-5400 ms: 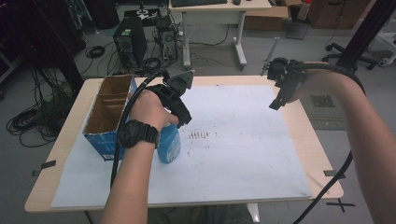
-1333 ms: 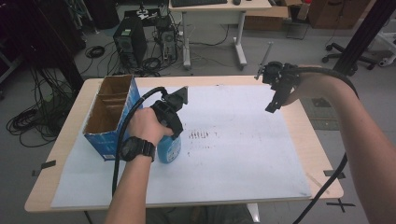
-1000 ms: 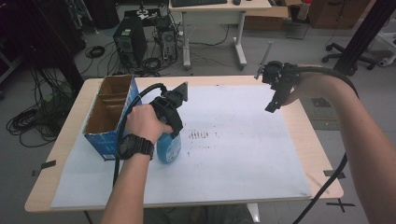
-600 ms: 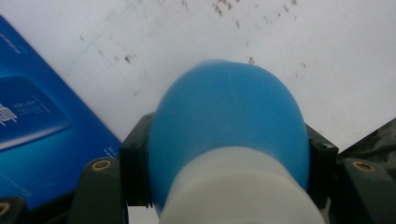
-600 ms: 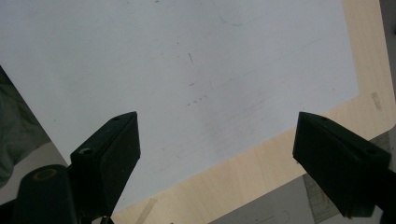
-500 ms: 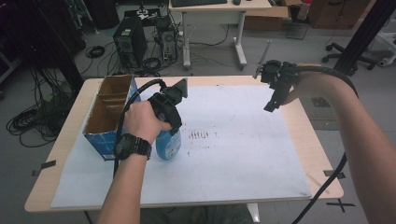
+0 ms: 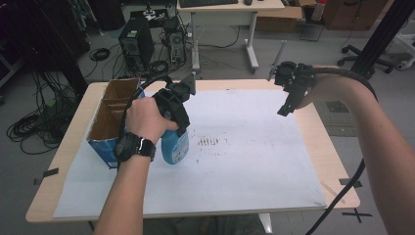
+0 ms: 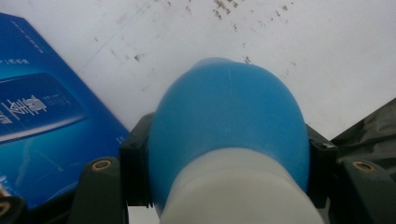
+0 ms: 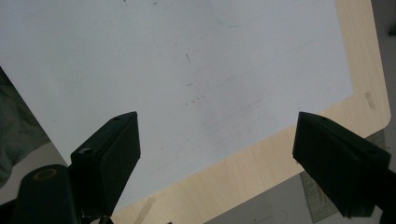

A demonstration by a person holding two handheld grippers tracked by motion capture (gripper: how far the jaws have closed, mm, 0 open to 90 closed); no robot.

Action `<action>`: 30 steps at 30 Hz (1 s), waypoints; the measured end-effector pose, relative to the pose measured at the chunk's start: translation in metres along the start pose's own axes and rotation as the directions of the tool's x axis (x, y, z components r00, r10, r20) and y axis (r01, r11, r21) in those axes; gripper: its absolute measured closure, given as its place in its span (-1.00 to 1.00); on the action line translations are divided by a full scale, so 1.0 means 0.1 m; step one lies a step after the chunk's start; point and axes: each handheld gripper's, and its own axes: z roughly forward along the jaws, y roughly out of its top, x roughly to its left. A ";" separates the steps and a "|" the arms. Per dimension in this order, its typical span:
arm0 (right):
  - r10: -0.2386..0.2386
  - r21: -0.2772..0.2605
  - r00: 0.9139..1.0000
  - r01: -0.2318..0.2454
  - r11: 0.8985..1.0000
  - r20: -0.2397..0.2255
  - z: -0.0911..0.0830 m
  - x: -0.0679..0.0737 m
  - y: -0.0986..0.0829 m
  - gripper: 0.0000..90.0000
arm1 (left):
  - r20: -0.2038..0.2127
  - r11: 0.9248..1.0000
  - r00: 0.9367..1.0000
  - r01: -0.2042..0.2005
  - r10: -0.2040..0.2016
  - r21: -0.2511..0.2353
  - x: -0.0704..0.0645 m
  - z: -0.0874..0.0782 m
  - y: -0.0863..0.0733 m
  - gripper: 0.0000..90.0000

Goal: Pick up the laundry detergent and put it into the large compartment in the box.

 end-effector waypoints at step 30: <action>-0.007 0.008 1.000 0.007 1.000 -0.001 0.00 -0.04 0.03 -0.67 | 0.021 0.999 0.999 0.048 -0.048 -0.006 0.09 -0.54 0.05 -0.16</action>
